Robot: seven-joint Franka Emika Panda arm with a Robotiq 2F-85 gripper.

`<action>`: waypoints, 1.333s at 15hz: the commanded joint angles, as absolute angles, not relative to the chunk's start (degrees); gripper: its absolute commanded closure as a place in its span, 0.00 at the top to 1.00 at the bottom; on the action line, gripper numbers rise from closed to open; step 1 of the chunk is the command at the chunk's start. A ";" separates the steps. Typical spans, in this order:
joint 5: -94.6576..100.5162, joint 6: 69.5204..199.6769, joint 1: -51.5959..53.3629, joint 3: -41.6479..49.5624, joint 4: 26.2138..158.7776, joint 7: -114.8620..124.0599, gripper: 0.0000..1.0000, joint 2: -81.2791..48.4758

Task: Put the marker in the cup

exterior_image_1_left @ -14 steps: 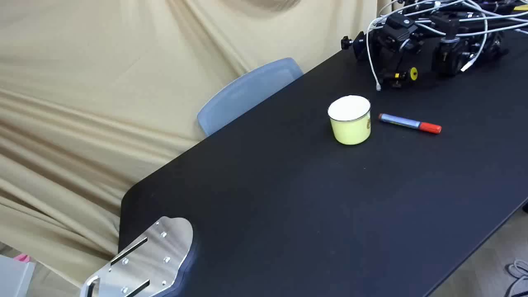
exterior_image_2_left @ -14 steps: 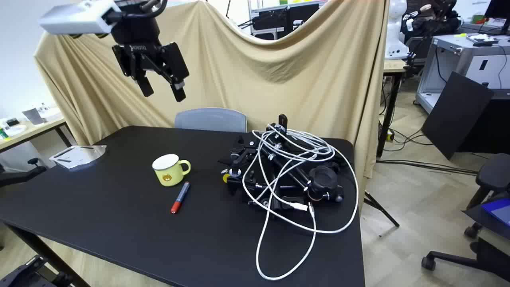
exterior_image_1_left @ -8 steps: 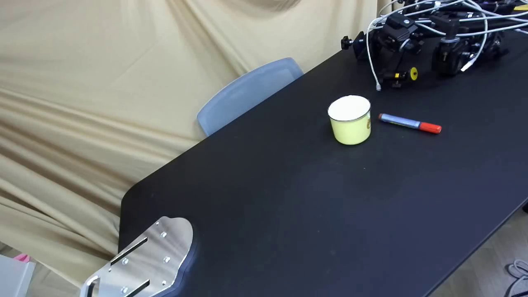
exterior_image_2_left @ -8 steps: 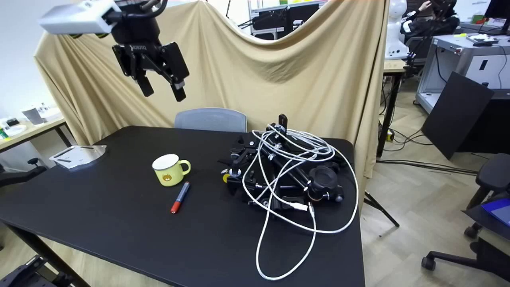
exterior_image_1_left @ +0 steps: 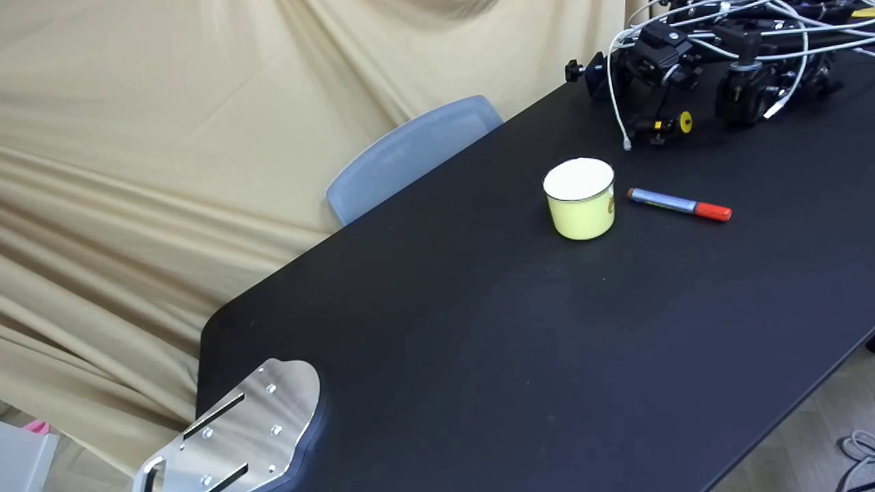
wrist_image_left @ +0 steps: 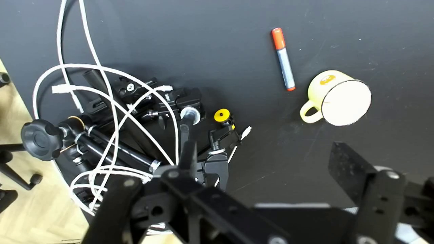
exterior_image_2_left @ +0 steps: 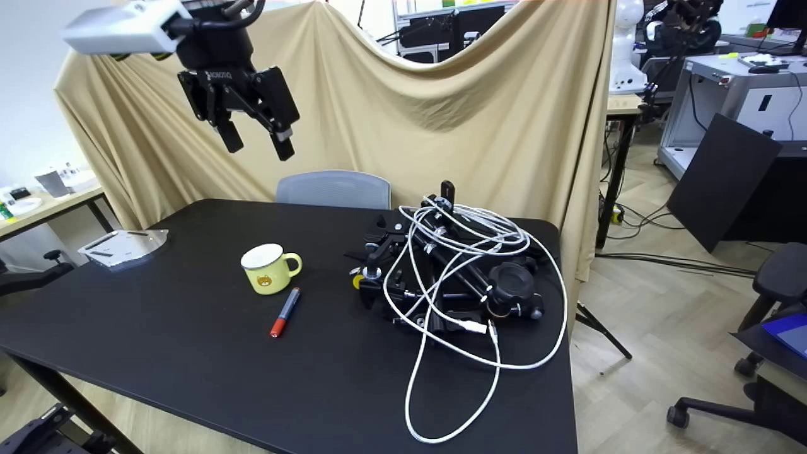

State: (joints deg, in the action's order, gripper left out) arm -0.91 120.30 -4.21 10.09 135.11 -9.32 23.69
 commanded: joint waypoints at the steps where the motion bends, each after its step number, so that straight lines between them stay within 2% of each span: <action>1: -0.80 121.80 -4.22 9.06 135.70 -10.00 1.00 22.54; 14: -1.51 144.28 2.87 1.96 148.36 -15.02 1.00 11.19; 20: -0.99 146.87 3.03 0.74 150.40 -15.26 1.00 7.68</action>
